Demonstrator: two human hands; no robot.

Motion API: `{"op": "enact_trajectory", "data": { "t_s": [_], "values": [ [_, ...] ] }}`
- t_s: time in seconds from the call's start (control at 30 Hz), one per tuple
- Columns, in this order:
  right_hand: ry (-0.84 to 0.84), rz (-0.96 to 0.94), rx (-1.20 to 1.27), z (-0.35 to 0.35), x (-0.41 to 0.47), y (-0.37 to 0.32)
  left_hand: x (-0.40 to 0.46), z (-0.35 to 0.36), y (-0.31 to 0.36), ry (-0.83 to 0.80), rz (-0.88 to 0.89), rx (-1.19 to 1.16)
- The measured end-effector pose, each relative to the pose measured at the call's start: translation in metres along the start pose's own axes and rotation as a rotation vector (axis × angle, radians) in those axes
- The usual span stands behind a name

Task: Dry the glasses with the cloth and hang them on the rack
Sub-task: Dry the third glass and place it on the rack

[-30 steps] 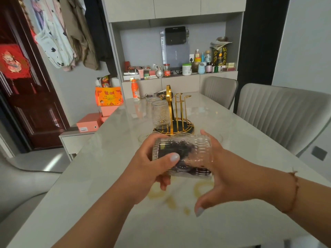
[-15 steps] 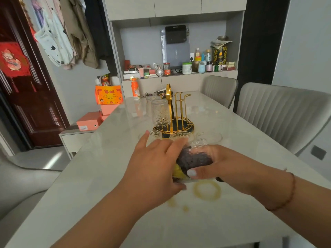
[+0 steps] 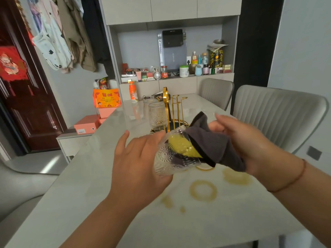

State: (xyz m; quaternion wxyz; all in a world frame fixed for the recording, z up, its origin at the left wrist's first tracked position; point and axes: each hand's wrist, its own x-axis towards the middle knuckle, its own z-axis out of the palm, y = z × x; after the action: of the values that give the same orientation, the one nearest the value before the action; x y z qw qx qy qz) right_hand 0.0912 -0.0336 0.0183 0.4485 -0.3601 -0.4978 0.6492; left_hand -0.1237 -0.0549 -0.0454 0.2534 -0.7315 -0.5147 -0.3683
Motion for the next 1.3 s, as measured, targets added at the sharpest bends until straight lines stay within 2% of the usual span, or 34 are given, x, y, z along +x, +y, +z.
{"op": "enact_trajectory", "data": {
  "t_s": [0.07,0.17,0.23,0.33,0.43,0.53,0.63,0.7,0.8,0.83,0.93,0.97,1.03,1.1,1.13,1.23,1.3],
  "values": [
    [0.061,-0.049,-0.048,0.01,0.0,0.005,-0.002,0.002,0.003,0.03,0.013,0.031],
    [0.072,-0.138,-0.486,0.025,-0.005,0.016,-0.003,0.003,0.006,0.02,-0.035,0.097],
    [0.086,-0.32,-0.672,0.035,-0.006,0.025,-0.002,0.003,0.013,-0.011,-0.1,0.105],
    [0.217,-0.551,-0.687,0.038,0.002,0.035,0.001,-0.005,0.029,-0.067,-0.203,-0.044],
    [0.233,-0.673,-0.612,0.035,0.009,0.037,0.005,-0.019,0.04,-0.158,-0.407,-0.429],
    [0.143,-0.761,-0.552,0.034,0.008,0.032,0.009,-0.02,0.035,-0.269,-0.615,-1.025],
    [0.016,-0.799,-0.431,0.035,0.007,0.024,0.007,-0.015,0.028,-0.473,-0.705,-1.586],
    [0.017,-0.805,-0.463,0.035,0.009,0.019,0.004,-0.013,0.025,-0.571,-0.714,-1.71],
    [0.12,-0.791,-0.596,0.035,0.016,0.015,0.008,-0.016,0.022,-0.578,-0.714,-1.558],
    [0.175,-0.781,-0.651,0.035,0.018,0.016,0.011,-0.018,0.024,-0.537,-0.703,-1.397],
    [0.32,-0.747,-0.776,0.039,0.025,0.025,0.012,-0.025,0.038,-0.428,-0.561,-0.666],
    [0.345,-0.73,-0.787,0.042,0.026,0.028,0.012,-0.026,0.045,-0.399,-0.522,-0.513],
    [0.35,-0.722,-0.774,0.046,0.025,0.029,0.009,-0.024,0.05,-0.347,-0.523,-0.477],
    [0.33,-0.719,-0.733,0.046,0.024,0.024,0.01,-0.019,0.043,-0.343,-0.583,-0.687],
    [0.293,-0.71,-0.676,0.044,0.024,0.022,0.011,-0.016,0.037,-0.37,-0.625,-0.878],
    [0.083,-0.624,-0.343,0.036,0.023,0.019,0.008,-0.014,0.031,-0.55,-0.679,-1.664],
    [0.006,-0.586,-0.241,0.034,0.022,0.019,0.004,-0.013,0.032,-0.658,-0.672,-1.928]
  ]
}}
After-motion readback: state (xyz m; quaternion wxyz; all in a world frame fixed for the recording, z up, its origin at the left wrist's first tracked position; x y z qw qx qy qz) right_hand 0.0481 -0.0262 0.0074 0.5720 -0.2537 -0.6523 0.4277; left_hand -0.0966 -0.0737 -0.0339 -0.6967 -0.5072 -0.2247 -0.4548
